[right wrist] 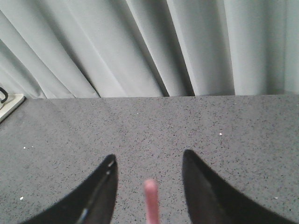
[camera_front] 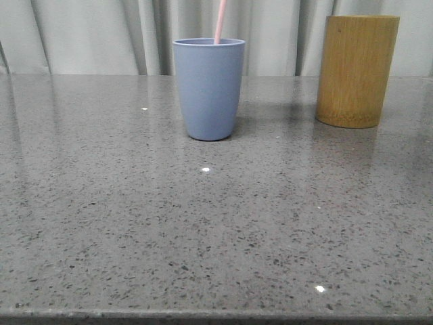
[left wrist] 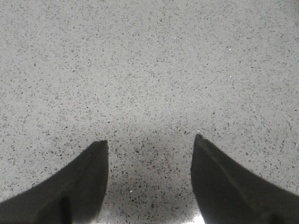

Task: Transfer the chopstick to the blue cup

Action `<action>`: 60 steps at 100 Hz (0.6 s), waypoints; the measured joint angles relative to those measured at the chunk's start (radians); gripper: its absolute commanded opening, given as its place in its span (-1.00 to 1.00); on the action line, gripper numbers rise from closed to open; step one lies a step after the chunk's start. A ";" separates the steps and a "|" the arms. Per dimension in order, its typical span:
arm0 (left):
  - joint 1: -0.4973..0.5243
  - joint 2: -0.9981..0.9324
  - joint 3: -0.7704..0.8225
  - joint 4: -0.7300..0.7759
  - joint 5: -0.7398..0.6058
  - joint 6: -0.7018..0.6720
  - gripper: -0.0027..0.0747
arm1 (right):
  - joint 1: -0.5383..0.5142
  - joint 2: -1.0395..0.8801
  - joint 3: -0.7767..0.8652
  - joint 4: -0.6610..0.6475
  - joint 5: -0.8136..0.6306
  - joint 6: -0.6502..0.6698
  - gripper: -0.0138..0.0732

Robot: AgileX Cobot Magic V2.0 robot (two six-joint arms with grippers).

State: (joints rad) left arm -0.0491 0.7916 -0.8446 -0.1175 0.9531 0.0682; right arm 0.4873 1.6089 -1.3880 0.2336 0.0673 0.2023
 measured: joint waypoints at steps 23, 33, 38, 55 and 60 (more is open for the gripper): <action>0.000 0.000 0.000 0.000 0.000 0.000 0.07 | 0.000 -0.069 0.000 -0.041 0.109 -0.041 0.44; 0.000 0.000 0.000 0.000 0.000 0.000 0.07 | 0.000 -0.124 0.000 -0.098 0.175 -0.068 0.44; 0.000 0.000 0.000 0.000 0.000 0.000 0.07 | 0.000 -0.154 0.000 -0.129 0.213 -0.072 0.44; 0.000 0.000 0.000 0.000 0.000 0.000 0.07 | -0.041 -0.258 0.007 -0.204 0.352 -0.078 0.44; 0.000 0.000 0.000 0.000 0.000 0.000 0.07 | -0.067 -0.288 0.029 -0.222 0.387 -0.080 0.44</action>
State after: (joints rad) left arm -0.0491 0.7916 -0.8446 -0.1175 0.9531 0.0682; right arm 0.4202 1.3211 -1.3595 0.0113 0.4546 0.1227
